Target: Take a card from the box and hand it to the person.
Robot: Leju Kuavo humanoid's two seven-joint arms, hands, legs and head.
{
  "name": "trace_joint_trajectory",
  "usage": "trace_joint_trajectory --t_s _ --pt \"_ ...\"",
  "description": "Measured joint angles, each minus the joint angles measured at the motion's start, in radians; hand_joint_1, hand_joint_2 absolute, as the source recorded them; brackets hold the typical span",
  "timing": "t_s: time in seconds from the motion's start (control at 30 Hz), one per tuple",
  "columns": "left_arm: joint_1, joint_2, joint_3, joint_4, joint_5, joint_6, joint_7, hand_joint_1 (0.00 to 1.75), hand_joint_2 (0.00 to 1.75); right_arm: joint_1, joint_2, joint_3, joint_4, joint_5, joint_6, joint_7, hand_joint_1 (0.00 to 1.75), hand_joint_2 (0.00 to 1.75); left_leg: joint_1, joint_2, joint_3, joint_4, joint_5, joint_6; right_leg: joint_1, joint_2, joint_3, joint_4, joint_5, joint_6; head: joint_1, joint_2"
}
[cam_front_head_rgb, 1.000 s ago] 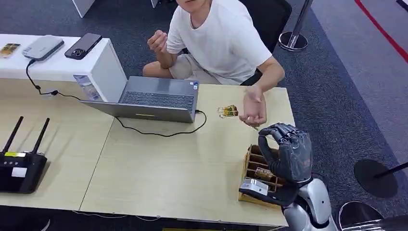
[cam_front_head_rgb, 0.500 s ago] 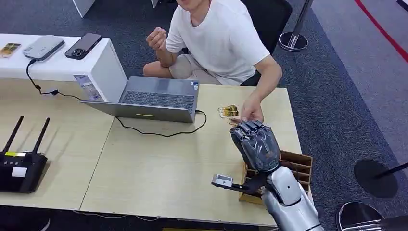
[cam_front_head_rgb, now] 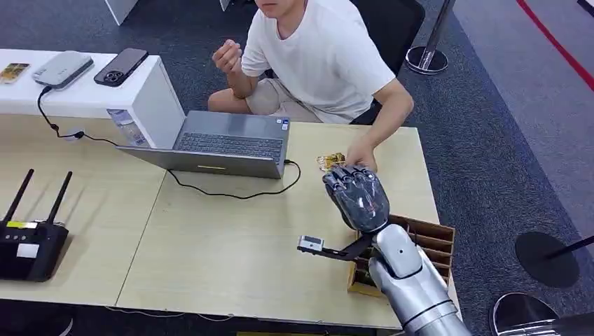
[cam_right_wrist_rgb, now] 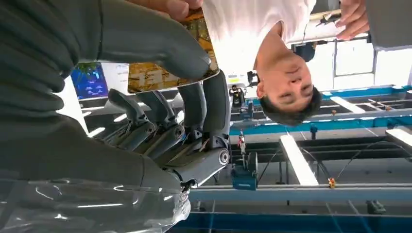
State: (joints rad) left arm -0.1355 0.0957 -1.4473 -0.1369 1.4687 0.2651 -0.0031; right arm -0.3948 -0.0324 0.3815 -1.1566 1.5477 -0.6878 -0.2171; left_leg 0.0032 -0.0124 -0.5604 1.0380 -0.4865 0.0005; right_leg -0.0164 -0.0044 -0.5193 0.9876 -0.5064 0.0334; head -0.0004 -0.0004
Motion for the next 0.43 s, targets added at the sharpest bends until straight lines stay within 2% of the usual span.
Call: trace_joint_trajectory --t_s 0.03,0.17,0.2,0.43 --pt "0.000 0.000 0.000 0.000 0.000 0.000 0.000 0.00 1.75 -0.006 0.002 0.003 0.006 0.003 0.000 0.008 0.00 1.75 0.000 0.000 0.000 0.000 0.000 0.000 0.000 0.000 0.000 0.000 0.000 0.000 0.000 0.000" --pt "-0.003 0.000 -0.014 0.000 -0.007 -0.009 -0.003 0.00 1.75 -0.045 0.017 0.011 0.046 0.002 0.000 0.018 0.00 1.75 0.000 0.000 0.000 0.000 0.000 0.000 0.000 0.000 0.000 0.000 0.000 0.000 0.000 0.000" --pt "-0.005 0.000 -0.016 0.000 -0.009 -0.010 -0.005 0.00 0.00 -0.054 0.021 0.012 0.053 0.001 0.000 0.018 0.00 1.75 0.000 0.000 0.000 0.000 0.000 0.000 0.000 0.000 0.000 0.000 0.000 0.000 0.000 0.000" --pt "-0.005 0.001 -0.022 0.000 0.013 -0.010 -0.019 0.00 0.00 -0.075 0.033 0.013 0.080 -0.016 -0.001 0.018 0.00 1.75 0.000 0.000 0.000 0.000 0.000 0.000 0.000 0.000 0.000 0.000 0.000 0.000 0.000 0.000"
